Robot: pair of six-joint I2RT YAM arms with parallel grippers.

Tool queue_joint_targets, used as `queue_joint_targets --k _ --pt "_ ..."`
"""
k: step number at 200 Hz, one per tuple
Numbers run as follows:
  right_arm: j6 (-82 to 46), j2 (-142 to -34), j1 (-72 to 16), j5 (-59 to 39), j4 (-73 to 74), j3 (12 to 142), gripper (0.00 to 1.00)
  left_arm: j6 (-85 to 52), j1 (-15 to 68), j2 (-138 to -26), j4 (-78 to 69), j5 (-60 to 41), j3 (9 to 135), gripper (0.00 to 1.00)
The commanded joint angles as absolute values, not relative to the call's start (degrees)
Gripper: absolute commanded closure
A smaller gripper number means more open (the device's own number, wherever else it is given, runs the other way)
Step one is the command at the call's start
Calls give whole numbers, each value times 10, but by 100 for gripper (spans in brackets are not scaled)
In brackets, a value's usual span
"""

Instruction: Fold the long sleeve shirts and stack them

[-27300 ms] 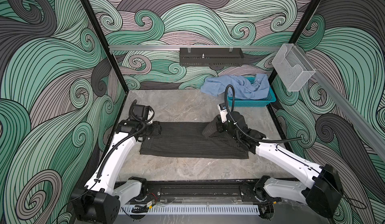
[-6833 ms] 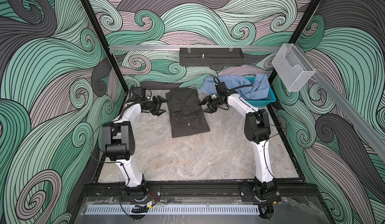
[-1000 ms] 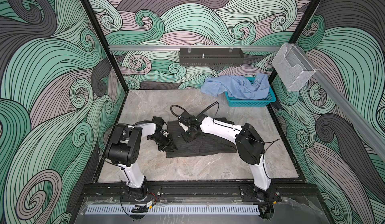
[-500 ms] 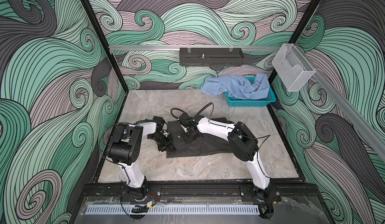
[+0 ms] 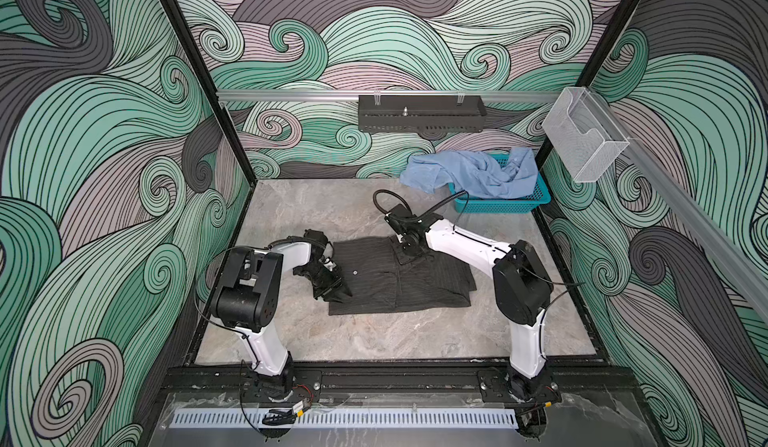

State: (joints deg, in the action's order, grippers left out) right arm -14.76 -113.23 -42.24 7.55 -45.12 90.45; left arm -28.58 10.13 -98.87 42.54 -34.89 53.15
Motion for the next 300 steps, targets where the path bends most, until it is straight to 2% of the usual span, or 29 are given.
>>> queue_joint_targets --k 1,30,64,132,181,252,300 --pt "-154 -1108 -434 -3 -435 899 90 -283 92 -923 417 -351 551 52" --pt "-194 -1135 -439 -55 -419 912 87 -285 62 -887 427 -355 582 43" --pt "-244 -1173 -433 -74 -393 891 86 -227 17 -936 455 -361 615 38" --pt "-328 -1195 -400 -93 -346 800 87 -164 6 -1017 457 -289 642 37" --pt "-349 -1199 -394 -117 -321 760 87 -135 7 -1056 432 -284 640 37" --pt "-355 -1199 -393 -147 -306 749 88 -123 7 -1124 421 -345 635 51" --pt "-369 -1197 -393 -172 -286 737 88 -120 7 -1138 426 -348 632 57"
